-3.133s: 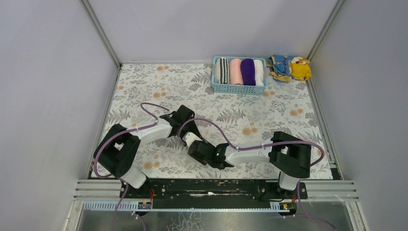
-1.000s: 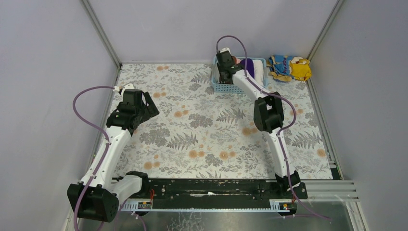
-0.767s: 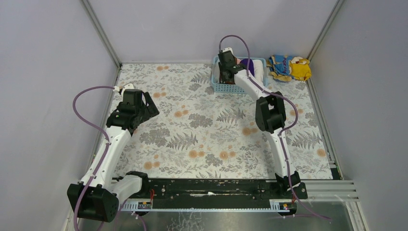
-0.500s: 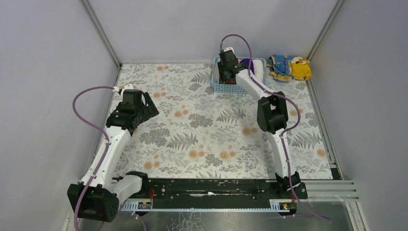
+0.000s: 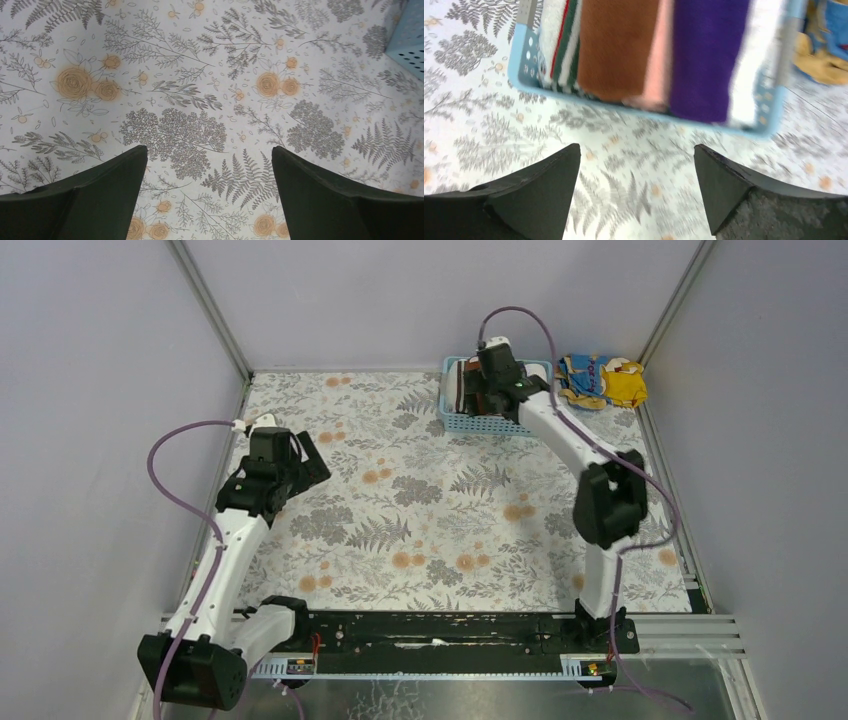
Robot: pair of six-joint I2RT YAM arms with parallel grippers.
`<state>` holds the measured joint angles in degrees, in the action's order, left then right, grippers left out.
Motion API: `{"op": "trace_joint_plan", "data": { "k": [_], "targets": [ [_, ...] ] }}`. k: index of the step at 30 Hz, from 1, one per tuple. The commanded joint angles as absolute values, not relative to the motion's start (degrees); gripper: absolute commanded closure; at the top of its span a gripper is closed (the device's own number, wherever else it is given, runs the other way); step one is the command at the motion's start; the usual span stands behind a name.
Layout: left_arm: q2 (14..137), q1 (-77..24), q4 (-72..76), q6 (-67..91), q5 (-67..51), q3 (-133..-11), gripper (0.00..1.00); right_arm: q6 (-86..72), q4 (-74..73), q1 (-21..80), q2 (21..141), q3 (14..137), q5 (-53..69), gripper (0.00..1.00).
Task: Roll the towels
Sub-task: Place the towel in the bin, then reset both arms
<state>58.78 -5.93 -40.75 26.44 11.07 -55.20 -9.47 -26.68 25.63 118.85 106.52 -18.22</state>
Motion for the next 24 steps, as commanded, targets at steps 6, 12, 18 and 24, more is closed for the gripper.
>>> {"op": "trace_joint_plan", "data": {
  "k": [6,12,18,24],
  "targets": [
    [49.5,-5.5,-40.9,27.2,4.4,-57.6,0.0,-10.7,-19.6,26.2,78.0,77.5,-25.0,0.0],
    [40.9,-5.5,-42.8,28.7,2.9,-57.7,0.0,-12.1,-21.3,26.1,53.9,61.9,-29.0,0.01],
    [31.5,-5.6,-43.2,29.7,4.4,-54.2,0.0,-14.4,-25.6,26.2,32.2,50.4,-31.0,0.01],
    [26.7,-5.5,-41.6,30.0,3.8,-50.1,0.0,-15.1,-29.0,26.2,18.5,43.9,-30.6,0.01]
  ]
}}
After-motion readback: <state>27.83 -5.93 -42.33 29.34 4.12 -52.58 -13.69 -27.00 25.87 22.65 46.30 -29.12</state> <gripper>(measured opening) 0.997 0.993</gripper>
